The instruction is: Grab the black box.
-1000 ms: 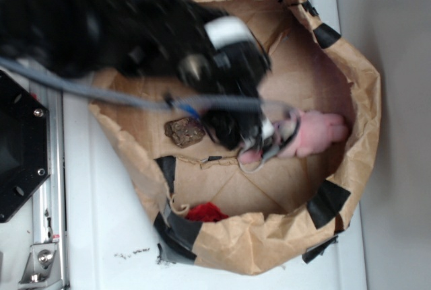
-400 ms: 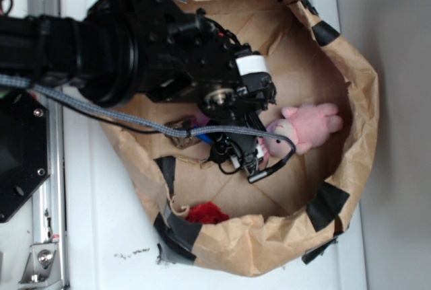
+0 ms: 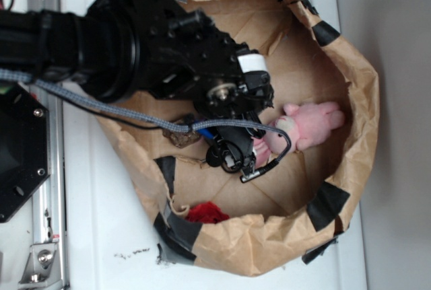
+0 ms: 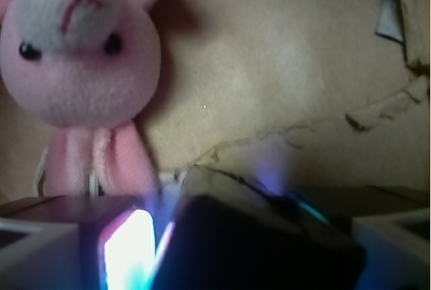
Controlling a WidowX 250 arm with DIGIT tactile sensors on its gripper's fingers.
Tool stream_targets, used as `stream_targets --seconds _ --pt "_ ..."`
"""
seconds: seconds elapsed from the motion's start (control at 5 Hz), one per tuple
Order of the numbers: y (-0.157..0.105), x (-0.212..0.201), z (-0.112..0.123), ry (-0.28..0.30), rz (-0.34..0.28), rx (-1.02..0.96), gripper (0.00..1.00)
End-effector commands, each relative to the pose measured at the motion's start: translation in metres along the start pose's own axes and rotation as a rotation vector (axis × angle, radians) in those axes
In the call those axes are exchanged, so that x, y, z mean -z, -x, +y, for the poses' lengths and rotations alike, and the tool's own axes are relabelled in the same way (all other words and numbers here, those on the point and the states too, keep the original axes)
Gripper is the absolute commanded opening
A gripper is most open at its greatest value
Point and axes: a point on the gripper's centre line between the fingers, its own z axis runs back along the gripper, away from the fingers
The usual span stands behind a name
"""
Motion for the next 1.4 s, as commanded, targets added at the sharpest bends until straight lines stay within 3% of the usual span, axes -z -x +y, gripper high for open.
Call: stream_targets --seconds 0.0,0.4,0.6,0.8,1.0,1.2 --pt "-0.011 -0.026 0.021 0.018 -0.027 -0.065 0.00" --pt "-0.019 -0.048 0.016 0.011 -0.118 -0.133 0.00" --pt "-0.039 -0.096 0.006 0.024 -0.120 -0.199 0.00" --pt "-0.050 -0.144 0.004 -0.020 -0.043 -0.150 0.00" --pt "-0.036 -0.173 0.009 -0.019 -0.033 -0.044 0.00" --pt "-0.020 -0.174 0.014 -0.007 -0.091 -0.012 0.00"
